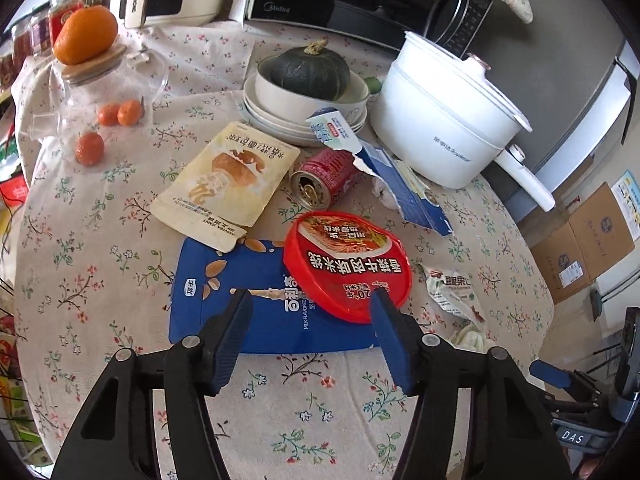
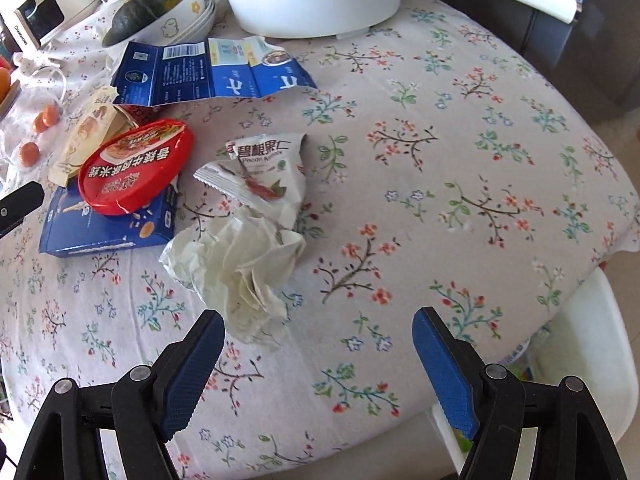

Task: Collect trash
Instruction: 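Grasp the crumpled tissue with the right gripper while the left grasps the red noodle lid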

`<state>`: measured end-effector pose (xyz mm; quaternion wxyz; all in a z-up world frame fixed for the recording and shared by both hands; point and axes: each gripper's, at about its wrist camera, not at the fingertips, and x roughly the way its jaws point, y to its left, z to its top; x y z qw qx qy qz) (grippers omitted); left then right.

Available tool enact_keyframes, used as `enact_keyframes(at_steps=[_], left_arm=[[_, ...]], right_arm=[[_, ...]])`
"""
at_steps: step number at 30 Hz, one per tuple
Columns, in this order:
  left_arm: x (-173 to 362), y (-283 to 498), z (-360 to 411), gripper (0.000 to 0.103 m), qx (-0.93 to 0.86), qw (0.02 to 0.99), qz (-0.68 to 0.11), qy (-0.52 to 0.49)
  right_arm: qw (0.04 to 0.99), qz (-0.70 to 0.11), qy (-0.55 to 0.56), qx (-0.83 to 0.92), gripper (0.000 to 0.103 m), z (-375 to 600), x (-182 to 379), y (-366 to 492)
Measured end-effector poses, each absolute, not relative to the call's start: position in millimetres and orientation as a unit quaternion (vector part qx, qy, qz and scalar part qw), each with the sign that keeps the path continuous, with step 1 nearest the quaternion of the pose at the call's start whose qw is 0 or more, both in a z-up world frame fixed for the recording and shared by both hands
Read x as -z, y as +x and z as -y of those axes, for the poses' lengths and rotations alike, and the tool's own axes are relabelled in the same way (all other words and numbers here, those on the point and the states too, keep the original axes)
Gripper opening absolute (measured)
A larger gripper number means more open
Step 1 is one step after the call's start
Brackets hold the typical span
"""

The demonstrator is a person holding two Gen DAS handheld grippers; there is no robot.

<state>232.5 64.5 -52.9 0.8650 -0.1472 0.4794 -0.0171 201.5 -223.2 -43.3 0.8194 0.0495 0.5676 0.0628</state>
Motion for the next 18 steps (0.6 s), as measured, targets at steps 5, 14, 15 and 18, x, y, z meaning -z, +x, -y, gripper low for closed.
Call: enact_keyframes(at_steps=[5, 14, 15, 18], left_arm=[[78, 256, -65, 0.043, -0.004, 0.85, -0.5, -0.167], [91, 269, -62, 0.019, -0.023, 0.841, -0.506, -0.188], [91, 269, -61, 0.015, -0.023, 0.842, -0.505, -0.187], [85, 269, -56, 0.005, -0.023, 0.849, -0.5, -0.168]], right_arm=[[0.813, -0.574, 0.069, -0.063, 0.081, 211, 52, 220], [0.794, -0.597, 0.1, -0.065, 0.081, 208, 74, 238], [0.79, -0.6, 0.107, -0.067, 0.081, 209, 77, 239], [0.779, -0.606, 0.138, -0.079, 0.081, 212, 86, 241]])
